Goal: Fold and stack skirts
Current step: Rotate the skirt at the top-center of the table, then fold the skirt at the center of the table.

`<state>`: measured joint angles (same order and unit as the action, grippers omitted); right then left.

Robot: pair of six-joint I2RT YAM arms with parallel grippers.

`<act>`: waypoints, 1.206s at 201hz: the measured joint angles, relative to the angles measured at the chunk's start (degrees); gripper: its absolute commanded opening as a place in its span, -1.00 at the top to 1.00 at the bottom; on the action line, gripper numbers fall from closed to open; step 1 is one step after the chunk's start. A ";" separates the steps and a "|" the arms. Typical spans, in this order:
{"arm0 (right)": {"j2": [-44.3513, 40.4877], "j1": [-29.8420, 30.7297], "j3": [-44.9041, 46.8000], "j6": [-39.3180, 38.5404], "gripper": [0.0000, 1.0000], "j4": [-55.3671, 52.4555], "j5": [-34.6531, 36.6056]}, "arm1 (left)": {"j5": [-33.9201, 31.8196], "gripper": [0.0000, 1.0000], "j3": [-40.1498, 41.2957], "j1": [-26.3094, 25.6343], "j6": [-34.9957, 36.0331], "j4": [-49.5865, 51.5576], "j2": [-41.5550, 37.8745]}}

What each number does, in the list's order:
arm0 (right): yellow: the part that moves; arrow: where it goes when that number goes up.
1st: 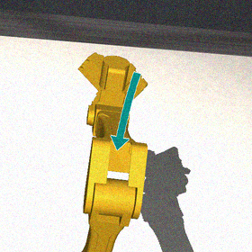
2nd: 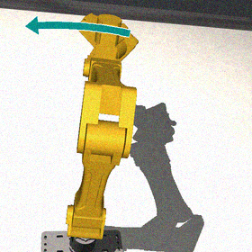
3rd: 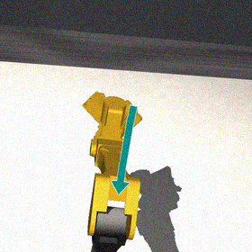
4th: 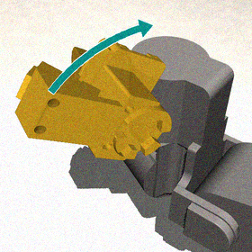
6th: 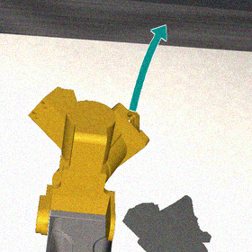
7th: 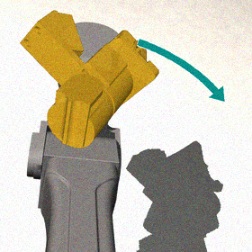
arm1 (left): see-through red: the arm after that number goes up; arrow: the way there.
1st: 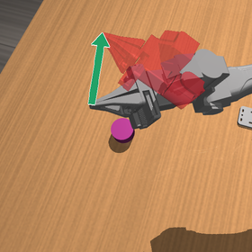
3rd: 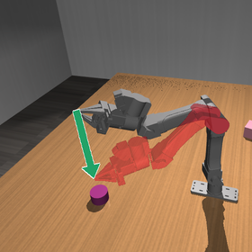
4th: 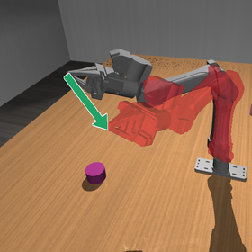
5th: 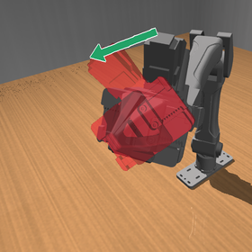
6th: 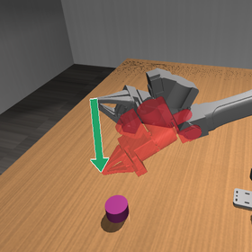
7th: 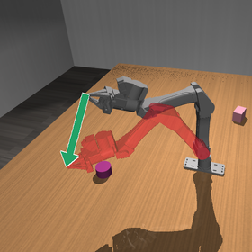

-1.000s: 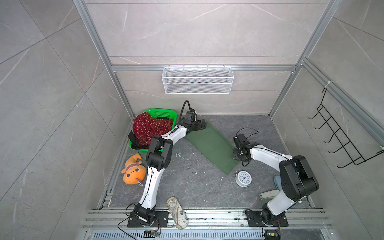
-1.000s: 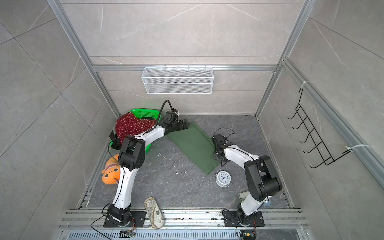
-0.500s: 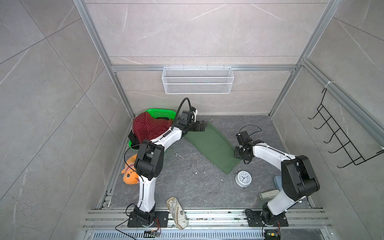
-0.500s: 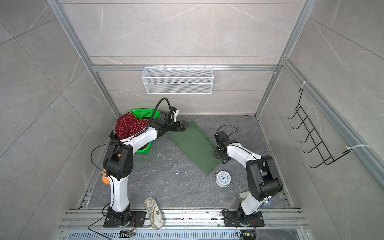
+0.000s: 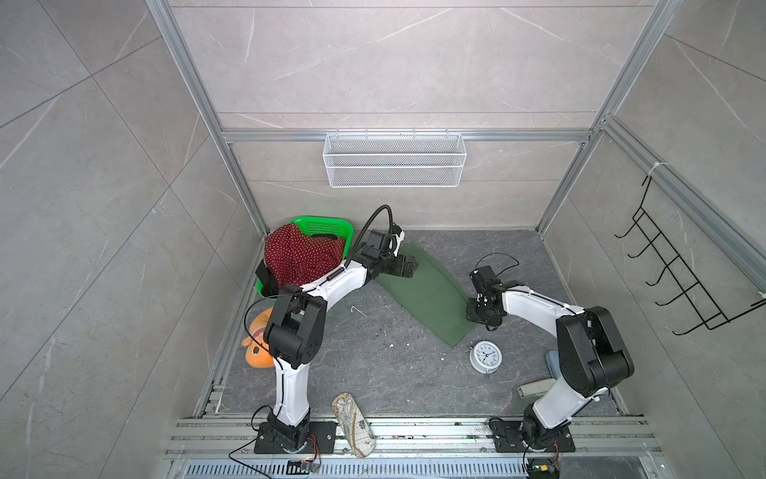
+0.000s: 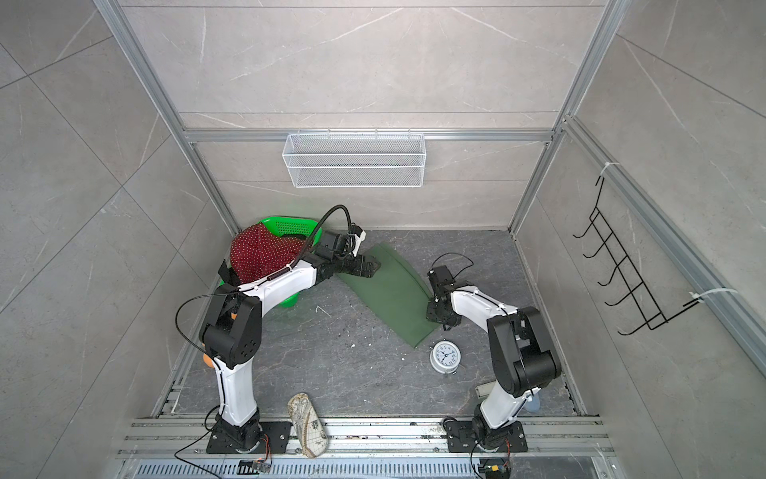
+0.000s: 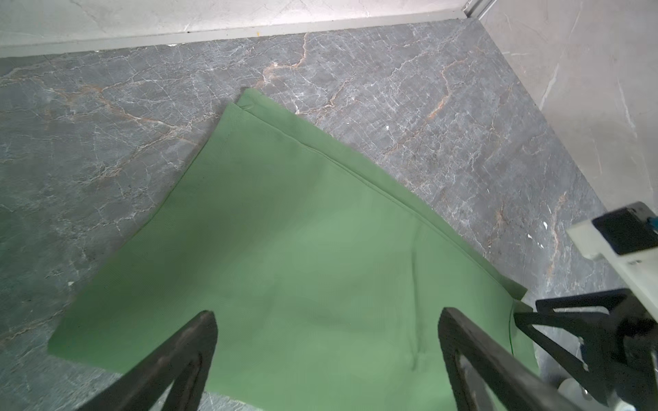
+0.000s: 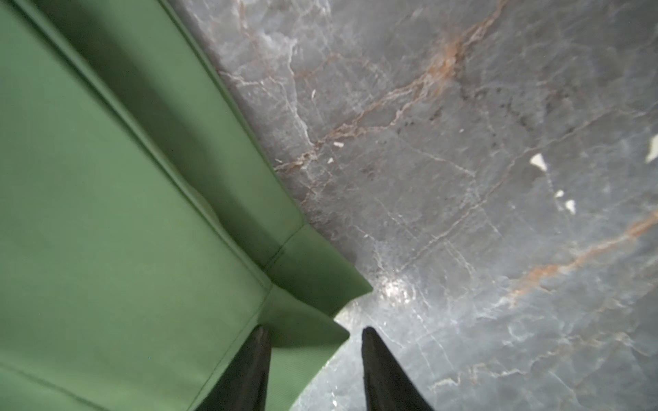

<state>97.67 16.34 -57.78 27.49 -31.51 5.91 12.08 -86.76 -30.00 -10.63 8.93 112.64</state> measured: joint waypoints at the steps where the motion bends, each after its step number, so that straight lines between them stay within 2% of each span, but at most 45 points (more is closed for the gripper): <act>1: 0.07 -0.02 0.00 -0.02 0.10 0.00 0.02 | 0.02 -1.00 0.07 -0.02 0.04 0.00 -0.02; 65: 7.30 -1.66 -7.26 -0.83 0.10 -0.90 0.68 | -1.20 -1.00 5.42 -1.44 6.01 -0.83 -2.43; 105: 13.11 -3.96 -15.21 -3.82 0.07 -2.64 0.74 | -1.84 -1.00 9.99 -3.69 12.00 -4.48 -5.51; 132: 17.62 -5.05 -21.79 -6.40 0.03 -4.09 0.94 | -3.02 -1.00 12.85 -6.36 18.86 -7.54 -7.43; 178: 22.45 -6.10 -29.70 -9.90 -0.05 -5.88 0.17 | -6.05 -0.98 16.31 -13.44 35.65 -12.68 -7.52; 210: 22.58 -7.23 -31.39 -10.86 -0.11 -5.79 -3.10 | -6.51 -0.91 17.05 -17.46 45.62 -16.11 -6.01; 242: 18.49 -8.52 -28.92 -10.45 -0.16 -4.42 -7.96 | -5.88 -0.90 16.46 -19.47 51.78 -18.40 -2.99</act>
<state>116.16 7.81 -86.70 17.04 -35.92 -2.04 6.20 -70.30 -49.47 41.15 -9.47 109.65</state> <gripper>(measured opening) 0.572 0.955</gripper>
